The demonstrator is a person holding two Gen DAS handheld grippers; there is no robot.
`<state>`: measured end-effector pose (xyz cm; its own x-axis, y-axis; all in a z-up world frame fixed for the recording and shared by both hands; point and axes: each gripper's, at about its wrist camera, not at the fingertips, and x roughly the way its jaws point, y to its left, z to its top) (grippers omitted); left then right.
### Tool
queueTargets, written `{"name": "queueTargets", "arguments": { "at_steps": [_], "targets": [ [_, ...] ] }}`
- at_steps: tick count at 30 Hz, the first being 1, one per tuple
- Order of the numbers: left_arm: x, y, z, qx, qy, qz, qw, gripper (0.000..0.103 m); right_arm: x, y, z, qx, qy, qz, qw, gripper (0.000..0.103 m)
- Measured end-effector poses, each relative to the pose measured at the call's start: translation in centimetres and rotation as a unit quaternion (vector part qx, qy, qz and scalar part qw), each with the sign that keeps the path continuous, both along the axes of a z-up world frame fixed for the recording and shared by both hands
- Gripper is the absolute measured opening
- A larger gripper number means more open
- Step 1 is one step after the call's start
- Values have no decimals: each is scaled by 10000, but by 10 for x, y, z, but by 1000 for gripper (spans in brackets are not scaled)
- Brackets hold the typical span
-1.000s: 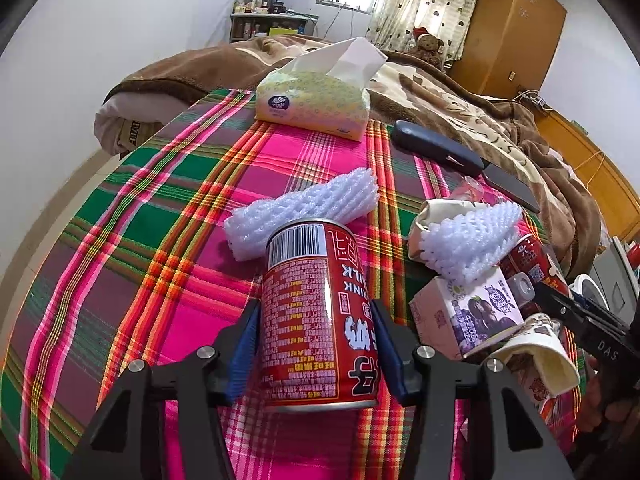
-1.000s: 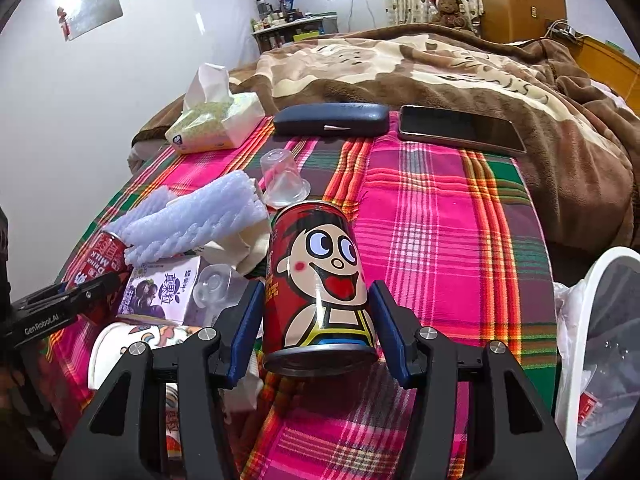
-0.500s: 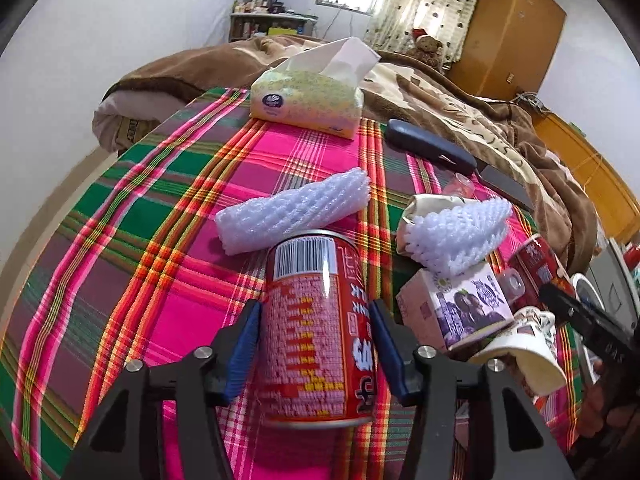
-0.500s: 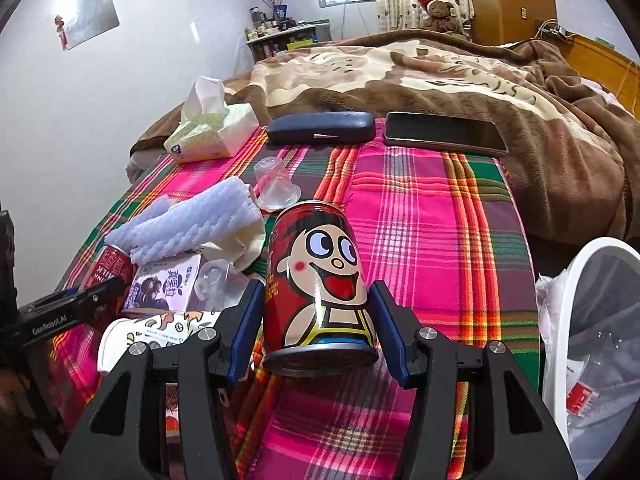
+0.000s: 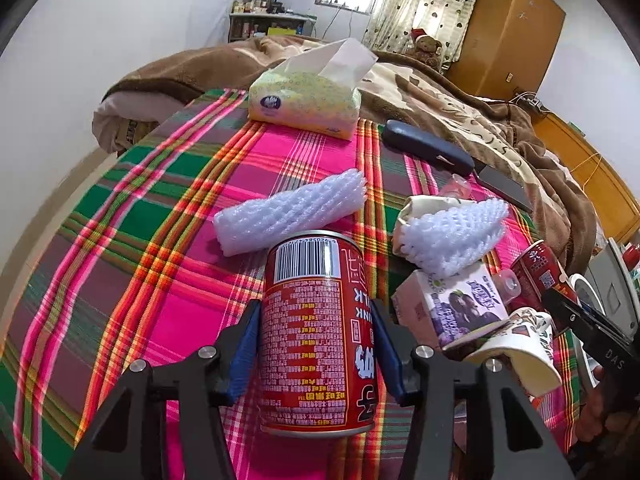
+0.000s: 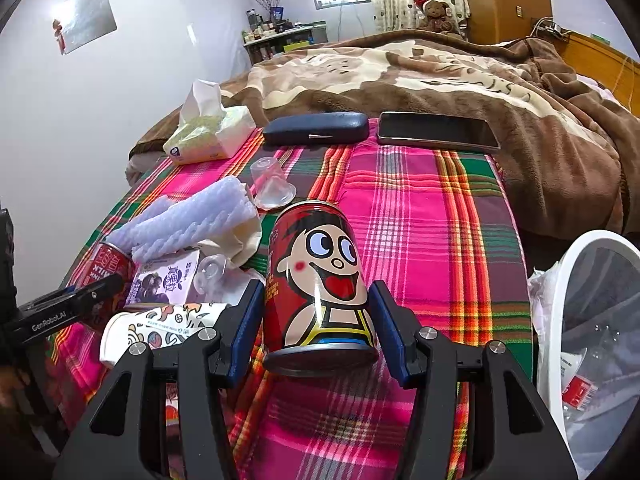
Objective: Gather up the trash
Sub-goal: 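Grasp the red milk can with the left tool while the right tool grasps the cartoon can, then carry both red cans over the wastebasket and open both tools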
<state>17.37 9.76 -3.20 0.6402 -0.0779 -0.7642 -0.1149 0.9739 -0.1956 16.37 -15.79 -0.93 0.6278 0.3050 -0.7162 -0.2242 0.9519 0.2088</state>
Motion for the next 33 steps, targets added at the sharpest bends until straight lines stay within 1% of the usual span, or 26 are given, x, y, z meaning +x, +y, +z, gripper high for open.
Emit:
{"name": "queueTargets", "arguments": {
  "at_steps": [4, 6, 9, 17, 26, 33],
  "targets": [
    [-6, -7, 13, 1, -144, -121, 9998, 53, -5, -7, 4, 52, -54, -74, 9999, 55],
    [-11, -13, 22, 78, -243, -190, 9995, 53, -8, -12, 6, 89, -89, -125, 9998, 55],
    [-18, -24, 34, 93, -365, -339, 9987, 53, -13, -19, 10, 123, -139, -202, 9996, 55],
    [-30, -66, 55, 150, -599, -793, 9949, 53, -34, -44, 24, 141, -337, -456, 9983, 55],
    [-38, -126, 76, 249, -853, -1416, 9859, 53, -59, -91, 42, 182, -620, -948, 9934, 55],
    [-41, -178, 83, 224, -927, -1932, 9765, 53, -71, -127, 45, 118, -660, -1367, 9883, 55]
  ]
}}
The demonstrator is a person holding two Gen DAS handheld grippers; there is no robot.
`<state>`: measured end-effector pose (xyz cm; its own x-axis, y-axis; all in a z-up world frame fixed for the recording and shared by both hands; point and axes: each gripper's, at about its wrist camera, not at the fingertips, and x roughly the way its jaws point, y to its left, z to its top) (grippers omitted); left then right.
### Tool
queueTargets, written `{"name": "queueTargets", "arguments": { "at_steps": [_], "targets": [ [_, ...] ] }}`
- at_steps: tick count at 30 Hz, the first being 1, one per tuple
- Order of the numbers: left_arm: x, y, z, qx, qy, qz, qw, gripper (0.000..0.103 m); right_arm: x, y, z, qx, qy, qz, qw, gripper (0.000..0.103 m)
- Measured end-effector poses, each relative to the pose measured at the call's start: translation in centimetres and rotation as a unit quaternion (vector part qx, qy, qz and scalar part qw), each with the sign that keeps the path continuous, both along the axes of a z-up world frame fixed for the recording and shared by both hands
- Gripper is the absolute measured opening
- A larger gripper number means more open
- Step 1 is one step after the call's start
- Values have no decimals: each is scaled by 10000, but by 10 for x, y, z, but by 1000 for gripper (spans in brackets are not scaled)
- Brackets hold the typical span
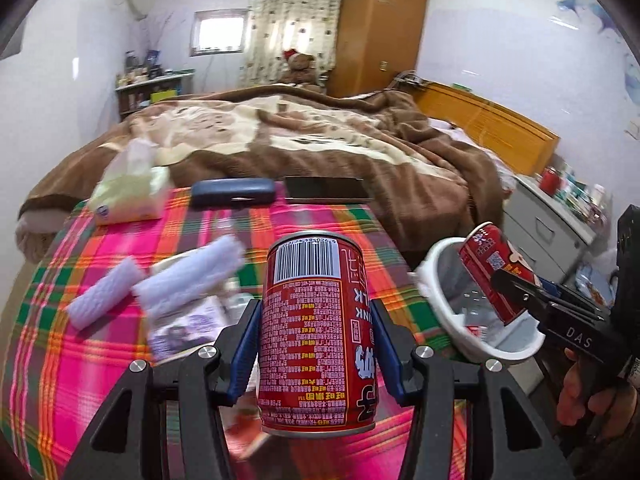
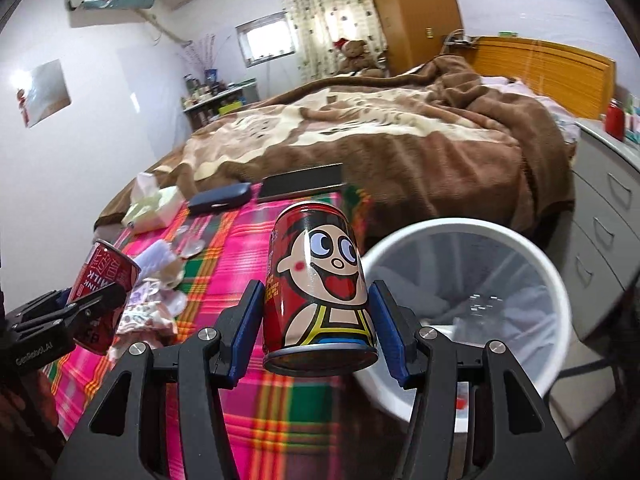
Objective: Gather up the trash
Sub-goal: 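Carry both red cans over the wastebasket and open both tools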
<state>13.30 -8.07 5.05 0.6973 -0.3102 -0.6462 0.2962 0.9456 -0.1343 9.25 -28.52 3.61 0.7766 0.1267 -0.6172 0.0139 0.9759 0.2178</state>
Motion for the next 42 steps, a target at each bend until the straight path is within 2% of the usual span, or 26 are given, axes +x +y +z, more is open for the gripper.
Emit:
{"name": "queueTargets", "arguments": {
  "at_steps": [10, 17, 25, 34, 38, 40, 42],
  "targets": [
    [3, -79, -6, -6, 106, -775, 9969, 53, -14, -48, -7, -85, 163, -725, 9972, 55],
    [10, -137, -21, 53, 350, -1340, 9903, 53, -17, -76, -23, -130, 439, -1069, 9932, 55],
    [18, -188, -33, 241, 430, -1635, 9853, 53, -16, -97, -38, -165, 757, -1257, 9890, 55],
    [33, -205, -49, 327, 567, -1608, 9848, 53, -10, -113, -49, -200, 1042, -1336, 9853, 55],
    [36, -207, -53, 296, 602, -1572, 9853, 53, -9, -114, -49, -160, 1022, -1261, 9866, 55],
    [35, -207, -51, 240, 544, -1587, 9855, 65, -10, -115, -47, -192, 999, -1289, 9864, 55],
    [36, -205, -49, 178, 569, -1580, 9856, 68, -12, -115, -46, -198, 983, -1319, 9862, 56]
  ]
}}
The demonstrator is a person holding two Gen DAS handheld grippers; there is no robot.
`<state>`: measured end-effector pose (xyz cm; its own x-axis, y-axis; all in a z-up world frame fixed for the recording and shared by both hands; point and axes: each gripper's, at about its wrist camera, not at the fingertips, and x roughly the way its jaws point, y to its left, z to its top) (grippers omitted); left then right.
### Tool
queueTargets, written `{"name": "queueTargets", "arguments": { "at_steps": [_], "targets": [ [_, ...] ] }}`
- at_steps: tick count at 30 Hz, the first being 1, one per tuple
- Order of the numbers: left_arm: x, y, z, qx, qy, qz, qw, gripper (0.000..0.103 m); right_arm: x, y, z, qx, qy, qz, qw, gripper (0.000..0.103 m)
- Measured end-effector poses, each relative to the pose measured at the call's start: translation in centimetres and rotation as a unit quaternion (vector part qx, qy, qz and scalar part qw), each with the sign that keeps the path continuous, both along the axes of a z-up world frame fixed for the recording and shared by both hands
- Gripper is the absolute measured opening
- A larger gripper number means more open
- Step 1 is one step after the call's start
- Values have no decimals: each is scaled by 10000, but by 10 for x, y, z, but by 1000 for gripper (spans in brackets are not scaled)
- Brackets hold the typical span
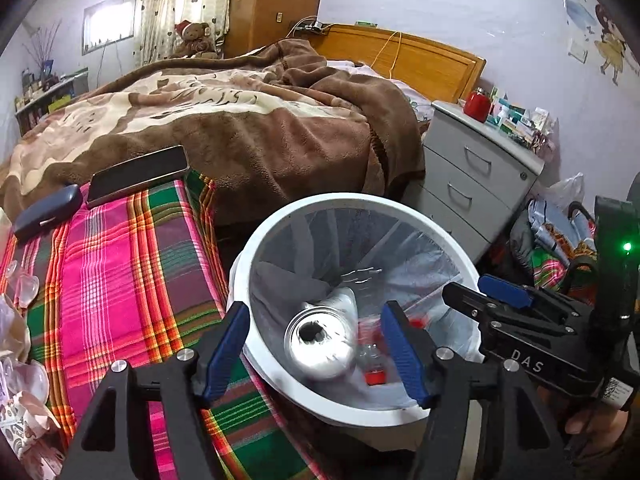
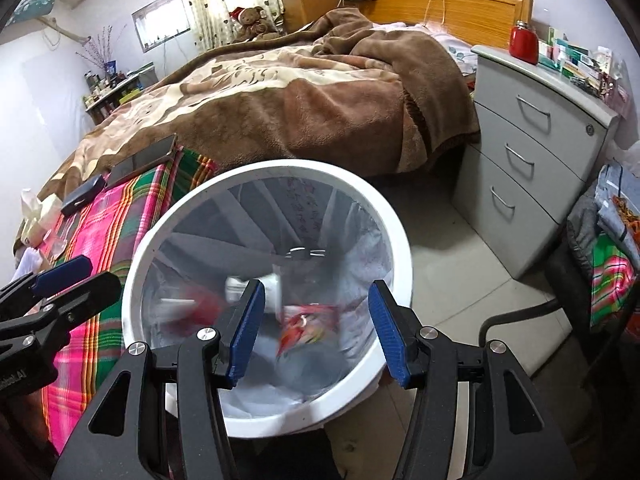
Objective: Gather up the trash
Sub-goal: 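Carry both red cans over the wastebasket and open both tools, then move both tools back over the bed toward the remaining trash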
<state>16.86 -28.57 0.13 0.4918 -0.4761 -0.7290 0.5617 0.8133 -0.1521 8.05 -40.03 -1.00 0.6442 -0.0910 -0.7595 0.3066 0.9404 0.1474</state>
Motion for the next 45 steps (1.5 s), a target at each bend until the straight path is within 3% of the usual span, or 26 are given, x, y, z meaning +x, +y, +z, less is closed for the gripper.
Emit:
{"name": "queueTargets", "arguments": {
  "at_steps": [21, 35, 45],
  "targets": [
    [-24, 50, 25, -222, -229, 305, 9990, 68, -10, 25, 19, 117, -380, 29, 9992, 56],
    [-48, 135, 37, -333, -491, 959, 9936, 68, -13, 77, 26, 203, -599, 447, 9970, 56],
    [-68, 208, 39, -113, -807, 1638, 9831, 68, -12, 133, 25, 368, -693, 964, 9922, 56]
  ]
}}
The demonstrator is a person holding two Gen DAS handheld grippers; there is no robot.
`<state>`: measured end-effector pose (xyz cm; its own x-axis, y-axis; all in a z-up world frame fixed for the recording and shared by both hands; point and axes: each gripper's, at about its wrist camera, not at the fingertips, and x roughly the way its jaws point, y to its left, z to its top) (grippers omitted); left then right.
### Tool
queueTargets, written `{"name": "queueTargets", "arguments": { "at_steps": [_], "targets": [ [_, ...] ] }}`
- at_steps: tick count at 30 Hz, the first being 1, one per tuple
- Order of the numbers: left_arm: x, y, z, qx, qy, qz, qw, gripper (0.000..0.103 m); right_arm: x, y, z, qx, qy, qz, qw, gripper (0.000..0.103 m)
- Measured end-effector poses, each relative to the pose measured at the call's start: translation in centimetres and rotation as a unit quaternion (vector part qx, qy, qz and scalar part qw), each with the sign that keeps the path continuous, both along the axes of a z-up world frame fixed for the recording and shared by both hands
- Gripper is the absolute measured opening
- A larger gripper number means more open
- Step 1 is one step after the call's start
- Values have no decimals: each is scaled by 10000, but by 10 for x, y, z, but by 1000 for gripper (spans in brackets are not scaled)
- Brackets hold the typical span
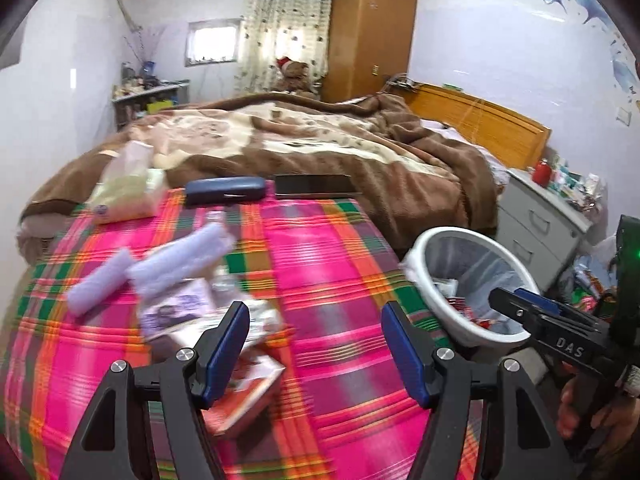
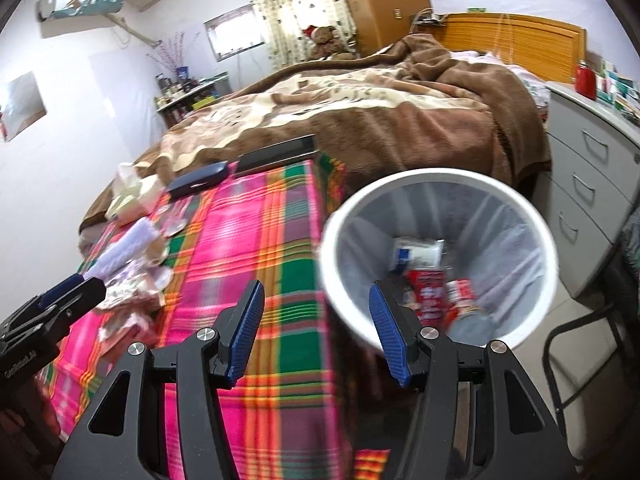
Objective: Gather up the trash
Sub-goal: 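Move both tools back over the bed toward the remaining trash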
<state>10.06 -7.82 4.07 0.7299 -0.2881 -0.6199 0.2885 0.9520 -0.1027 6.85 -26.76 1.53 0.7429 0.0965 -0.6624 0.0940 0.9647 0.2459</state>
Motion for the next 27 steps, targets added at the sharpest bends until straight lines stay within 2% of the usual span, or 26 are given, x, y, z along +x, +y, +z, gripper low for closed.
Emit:
{"name": "queueTargets", "arguments": {
  "at_steps": [4, 13, 23, 27],
  "targets": [
    [-4, 35, -5, -94, 47, 282, 9995, 68, 3, 21, -3, 72, -21, 195, 9998, 64],
    [-7, 86, -30, -224, 349, 512, 9978, 69, 11, 55, -13, -34, 165, 516, 9985, 64],
    [9, 82, -57, -250, 695, 156, 9971, 70, 14, 72, -14, -131, 180, 515, 9984, 64],
    [17, 72, -70, -469, 971, -69, 9941, 70, 12, 69, -14, -179, 195, 425, 9987, 64]
  ]
}}
